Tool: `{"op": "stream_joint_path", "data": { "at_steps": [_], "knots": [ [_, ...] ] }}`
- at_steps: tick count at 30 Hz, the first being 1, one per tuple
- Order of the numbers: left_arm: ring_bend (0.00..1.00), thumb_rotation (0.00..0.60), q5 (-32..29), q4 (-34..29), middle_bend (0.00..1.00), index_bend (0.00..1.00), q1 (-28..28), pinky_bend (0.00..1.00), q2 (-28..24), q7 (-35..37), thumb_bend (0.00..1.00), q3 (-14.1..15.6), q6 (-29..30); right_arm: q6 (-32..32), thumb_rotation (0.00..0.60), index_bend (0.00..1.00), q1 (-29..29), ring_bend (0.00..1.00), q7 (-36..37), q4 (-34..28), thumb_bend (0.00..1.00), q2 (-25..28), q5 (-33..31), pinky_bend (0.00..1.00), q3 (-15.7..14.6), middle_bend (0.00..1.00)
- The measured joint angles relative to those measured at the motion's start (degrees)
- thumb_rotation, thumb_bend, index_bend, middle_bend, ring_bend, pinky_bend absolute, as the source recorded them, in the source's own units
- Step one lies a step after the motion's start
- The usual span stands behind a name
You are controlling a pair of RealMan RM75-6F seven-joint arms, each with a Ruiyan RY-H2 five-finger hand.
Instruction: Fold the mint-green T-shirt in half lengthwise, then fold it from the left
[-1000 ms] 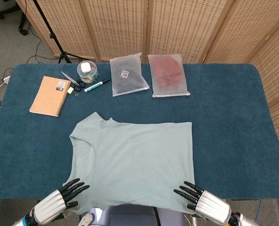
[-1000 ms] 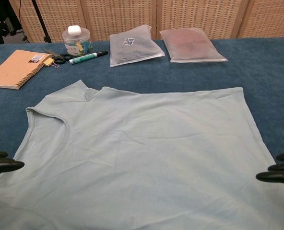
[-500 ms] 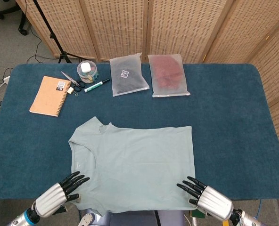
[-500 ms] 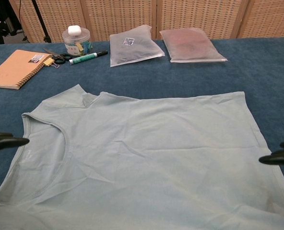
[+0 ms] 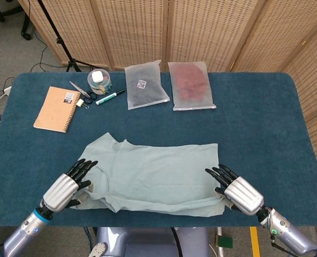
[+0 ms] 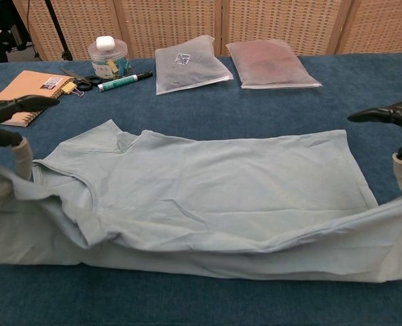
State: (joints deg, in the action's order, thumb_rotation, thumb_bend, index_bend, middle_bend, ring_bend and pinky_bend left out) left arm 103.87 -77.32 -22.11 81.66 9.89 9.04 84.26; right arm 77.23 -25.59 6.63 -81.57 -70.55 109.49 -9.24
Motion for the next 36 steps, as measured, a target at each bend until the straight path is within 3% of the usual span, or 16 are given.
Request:
{"op": "stream_joint_path", "data": {
  "at_steps": [11, 20, 26, 36],
  "knots": [
    [0.0, 0.6, -10.1, -5.4, 0.0, 0.73, -5.7, 0.0, -1.9, -6.0, 0.55, -7.5, -12.3, -11.9, 0.6, 0.67, -5.4, 0.0, -2.6, -2.0, 0.57, -2.3, -8.3, 0.0, 5.1, 0.0],
    [0.0, 0.6, -20.7, -4.9, 0.0, 0.73, -10.4, 0.0, -1.2, -11.8, 0.56, -13.3, -22.4, -23.3, 0.6, 0.67, -11.9, 0.0, -4.8, 3.1, 0.57, -8.2, -18.2, 0.0, 12.0, 0.0],
    [0.0, 0.6, -25.4, -2.2, 0.0, 0.73, -12.1, 0.0, 0.0, -13.6, 0.56, -15.3, -26.0, -26.6, 0.6, 0.67, -14.0, 0.0, -4.4, 7.6, 0.57, -10.6, -22.3, 0.0, 13.8, 0.0],
    [0.0, 0.6, -28.2, 2.7, 0.0, 0.73, -12.9, 0.0, 1.9, -12.6, 0.57, -16.3, -28.0, -29.1, 0.6, 0.67, -15.0, 0.0, -1.7, 15.3, 0.57, -13.8, -25.0, 0.0, 14.0, 0.0]
  ]
}}
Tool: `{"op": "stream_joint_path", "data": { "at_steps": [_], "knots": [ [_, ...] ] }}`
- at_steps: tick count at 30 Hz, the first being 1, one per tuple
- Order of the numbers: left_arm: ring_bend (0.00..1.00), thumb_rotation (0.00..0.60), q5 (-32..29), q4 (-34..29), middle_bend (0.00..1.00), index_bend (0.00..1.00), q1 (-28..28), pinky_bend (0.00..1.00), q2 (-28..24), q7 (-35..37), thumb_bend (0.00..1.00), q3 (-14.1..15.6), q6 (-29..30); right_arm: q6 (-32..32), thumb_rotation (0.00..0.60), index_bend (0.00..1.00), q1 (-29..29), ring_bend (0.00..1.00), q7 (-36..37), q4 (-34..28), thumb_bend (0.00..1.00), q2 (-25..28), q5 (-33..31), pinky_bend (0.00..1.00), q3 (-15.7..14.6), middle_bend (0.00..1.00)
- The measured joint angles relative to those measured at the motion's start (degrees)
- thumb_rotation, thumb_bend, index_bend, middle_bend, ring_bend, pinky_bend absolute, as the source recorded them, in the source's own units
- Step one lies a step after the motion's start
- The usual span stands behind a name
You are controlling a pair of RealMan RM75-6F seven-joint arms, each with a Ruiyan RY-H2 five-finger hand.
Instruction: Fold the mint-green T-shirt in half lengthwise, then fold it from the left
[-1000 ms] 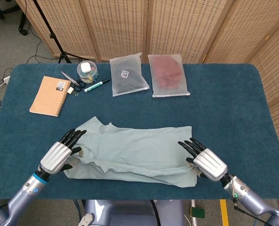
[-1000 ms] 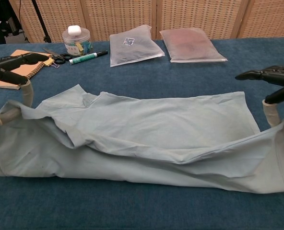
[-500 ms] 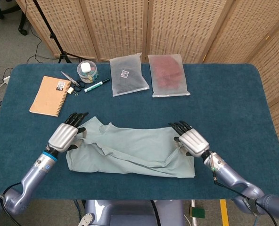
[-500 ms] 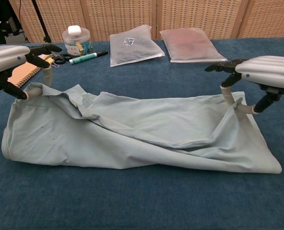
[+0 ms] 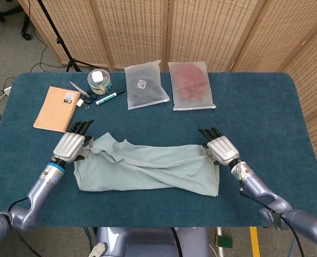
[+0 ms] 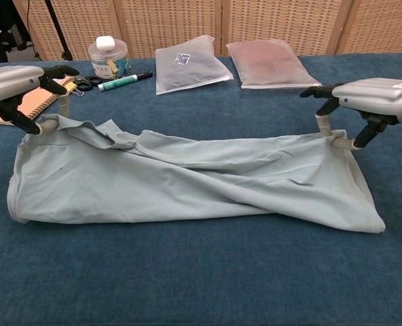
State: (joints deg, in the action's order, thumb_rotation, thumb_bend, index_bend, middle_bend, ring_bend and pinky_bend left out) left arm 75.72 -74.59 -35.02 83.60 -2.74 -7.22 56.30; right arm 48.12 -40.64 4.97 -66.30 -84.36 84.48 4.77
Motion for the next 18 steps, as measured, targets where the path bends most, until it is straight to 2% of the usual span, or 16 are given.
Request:
{"op": "stream_joint_path", "data": {
  "at_steps": [18],
  "knots": [
    [0.0, 0.6, -1.3, 2.2, 0.0, 0.73, -0.1, 0.0, 1.4, 0.7, 0.6, 0.1, -0.6, -2.5, 0.6, 0.67, -1.1, 0.0, 2.6, 6.1, 0.57, -2.7, -2.4, 0.0, 0.0, 0.0]
  ]
}}
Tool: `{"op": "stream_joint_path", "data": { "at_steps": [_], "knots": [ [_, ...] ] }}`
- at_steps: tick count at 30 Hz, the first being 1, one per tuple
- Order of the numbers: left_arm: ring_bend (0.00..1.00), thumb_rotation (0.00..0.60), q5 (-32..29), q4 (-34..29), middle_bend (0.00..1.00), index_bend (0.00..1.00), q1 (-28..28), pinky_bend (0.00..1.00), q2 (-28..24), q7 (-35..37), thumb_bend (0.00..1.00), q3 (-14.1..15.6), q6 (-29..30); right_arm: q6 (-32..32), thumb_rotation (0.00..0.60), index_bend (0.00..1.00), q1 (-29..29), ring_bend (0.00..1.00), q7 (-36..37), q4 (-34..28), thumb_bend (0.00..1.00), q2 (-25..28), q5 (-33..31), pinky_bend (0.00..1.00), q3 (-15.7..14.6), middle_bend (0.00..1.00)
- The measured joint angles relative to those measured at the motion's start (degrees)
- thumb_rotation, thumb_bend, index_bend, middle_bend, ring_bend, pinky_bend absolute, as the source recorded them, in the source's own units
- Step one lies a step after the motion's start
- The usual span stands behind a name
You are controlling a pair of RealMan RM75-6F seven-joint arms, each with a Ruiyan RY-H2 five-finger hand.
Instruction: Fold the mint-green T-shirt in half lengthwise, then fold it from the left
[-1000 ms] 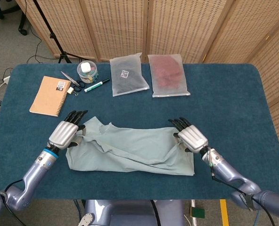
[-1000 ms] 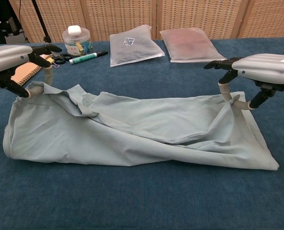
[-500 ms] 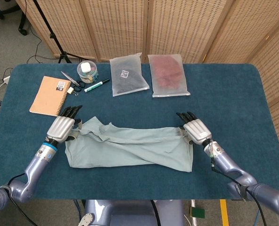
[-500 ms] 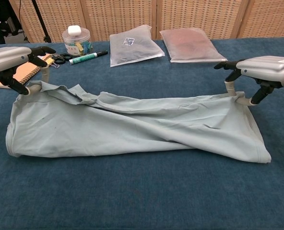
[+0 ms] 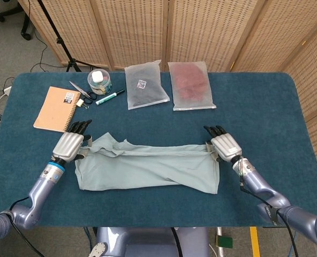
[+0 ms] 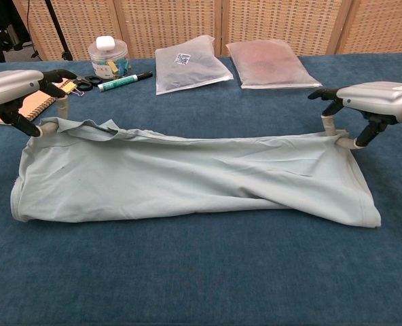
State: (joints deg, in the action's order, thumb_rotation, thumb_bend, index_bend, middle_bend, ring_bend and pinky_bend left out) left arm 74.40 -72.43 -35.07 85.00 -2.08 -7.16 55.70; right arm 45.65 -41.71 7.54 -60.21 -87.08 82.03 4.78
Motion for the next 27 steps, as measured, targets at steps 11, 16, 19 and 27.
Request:
{"op": "stream_joint_path", "data": {
  "at_steps": [11, 16, 19, 27],
  "knots": [
    [0.0, 0.6, 0.0, 0.6, 0.0, 0.73, 0.0, 0.0, 1.0, 0.3, 0.6, 0.0, 0.3, -2.4, 0.6, 0.67, -1.4, 0.0, -1.3, 3.5, 0.57, -2.3, -2.9, 0.0, 1.3, 0.0],
    [0.0, 0.6, -0.2, 0.8, 0.0, 0.73, -0.2, 0.0, 1.3, 0.0, 0.6, -0.2, 0.2, -3.5, 0.6, 0.36, -1.5, 0.0, -4.5, 4.3, 0.57, -2.7, -5.0, 0.0, 1.6, 0.0],
    [0.0, 0.6, -0.2, 0.9, 0.0, 0.73, -0.3, 0.0, 1.5, -0.2, 0.6, -0.2, 0.2, -4.3, 0.6, 0.04, -1.4, 0.0, -6.8, 3.9, 0.52, -2.4, -6.4, 0.0, 1.7, 0.0],
    [0.0, 0.6, -0.6, 1.0, 0.0, 0.73, -0.5, 0.0, 2.0, -0.9, 0.6, -0.4, 0.2, -3.4, 0.6, 0.0, -0.6, 0.0, -11.1, 1.4, 0.41, -1.2, -9.3, 0.0, 2.5, 0.0]
  ]
}}
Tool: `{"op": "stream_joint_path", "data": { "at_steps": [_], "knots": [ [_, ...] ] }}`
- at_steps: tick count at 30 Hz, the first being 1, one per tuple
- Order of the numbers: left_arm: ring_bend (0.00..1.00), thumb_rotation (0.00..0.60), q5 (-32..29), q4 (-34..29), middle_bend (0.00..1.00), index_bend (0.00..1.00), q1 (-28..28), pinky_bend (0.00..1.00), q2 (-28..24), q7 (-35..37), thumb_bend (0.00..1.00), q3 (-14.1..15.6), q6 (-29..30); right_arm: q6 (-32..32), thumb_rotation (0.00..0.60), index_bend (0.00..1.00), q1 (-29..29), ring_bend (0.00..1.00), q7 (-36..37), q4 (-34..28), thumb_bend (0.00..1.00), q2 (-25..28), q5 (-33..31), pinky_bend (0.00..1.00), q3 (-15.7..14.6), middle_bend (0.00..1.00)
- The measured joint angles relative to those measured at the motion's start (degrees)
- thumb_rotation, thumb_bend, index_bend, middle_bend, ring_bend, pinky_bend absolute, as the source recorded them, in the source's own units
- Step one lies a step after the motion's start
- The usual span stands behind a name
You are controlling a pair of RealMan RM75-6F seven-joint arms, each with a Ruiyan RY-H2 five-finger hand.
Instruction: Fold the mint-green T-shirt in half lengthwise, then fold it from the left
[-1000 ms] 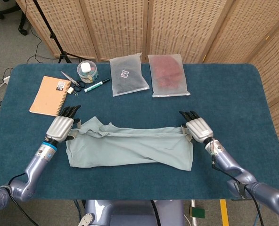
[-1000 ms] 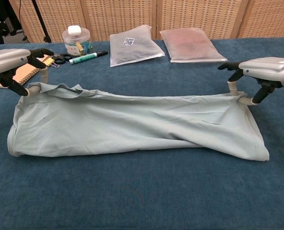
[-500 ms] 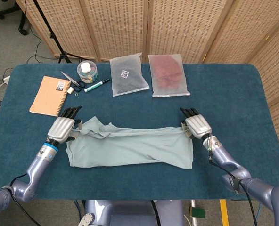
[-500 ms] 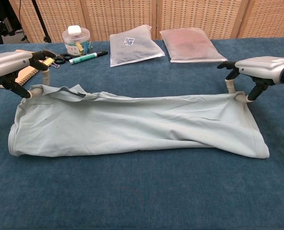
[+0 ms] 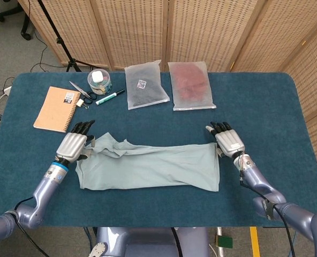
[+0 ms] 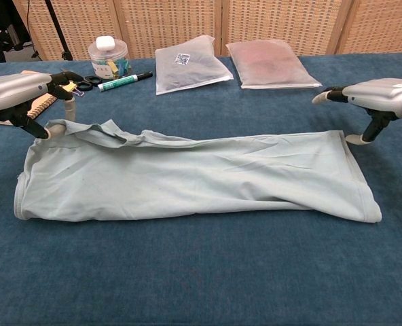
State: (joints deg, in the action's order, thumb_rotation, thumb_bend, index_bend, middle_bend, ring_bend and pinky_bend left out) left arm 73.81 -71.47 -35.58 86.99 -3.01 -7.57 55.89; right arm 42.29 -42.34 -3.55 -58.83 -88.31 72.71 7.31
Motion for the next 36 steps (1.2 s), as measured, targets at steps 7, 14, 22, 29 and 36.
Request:
{"op": "stream_joint_path", "data": {
  "at_steps": [7, 14, 22, 29, 36],
  "knots": [
    [0.0, 0.6, -0.5, 0.6, 0.0, 0.73, -0.2, 0.0, 0.6, -0.4, 0.6, -0.3, -0.1, 5.0, 0.6, 0.0, 2.2, 0.0, -2.5, -7.0, 0.41, 3.6, -0.6, 0.0, 0.4, 0.0],
    [0.0, 0.6, -0.9, 1.9, 0.0, 0.73, -0.7, 0.0, 1.2, -0.7, 0.6, -0.4, -0.9, 15.6, 0.6, 0.0, 8.0, 0.0, -2.0, -17.2, 0.41, 10.1, 3.6, 0.0, -1.4, 0.0],
    [0.0, 0.6, -2.0, 4.5, 0.0, 0.73, -1.2, 0.0, 2.4, -1.3, 0.6, -0.8, -1.6, 30.1, 0.6, 0.0, 16.9, 0.0, 3.2, -20.2, 0.41, 14.9, 12.6, 0.0, -6.0, 0.0],
    [0.0, 0.6, -4.0, 7.6, 0.0, 0.32, -1.5, 0.0, 4.0, -2.2, 0.47, -1.2, -3.2, 36.0, 0.6, 0.0, 22.1, 0.0, 6.3, -20.5, 0.41, 16.4, 15.4, 0.0, -7.9, 0.0],
    [0.0, 0.6, -4.3, 10.8, 0.0, 0.0, -1.7, 0.0, 6.4, -0.3, 0.36, -1.4, -3.8, 36.5, 0.6, 0.0, 23.3, 0.0, 8.1, -19.9, 0.41, 16.5, 15.6, 0.0, -7.6, 0.0]
  ]
}}
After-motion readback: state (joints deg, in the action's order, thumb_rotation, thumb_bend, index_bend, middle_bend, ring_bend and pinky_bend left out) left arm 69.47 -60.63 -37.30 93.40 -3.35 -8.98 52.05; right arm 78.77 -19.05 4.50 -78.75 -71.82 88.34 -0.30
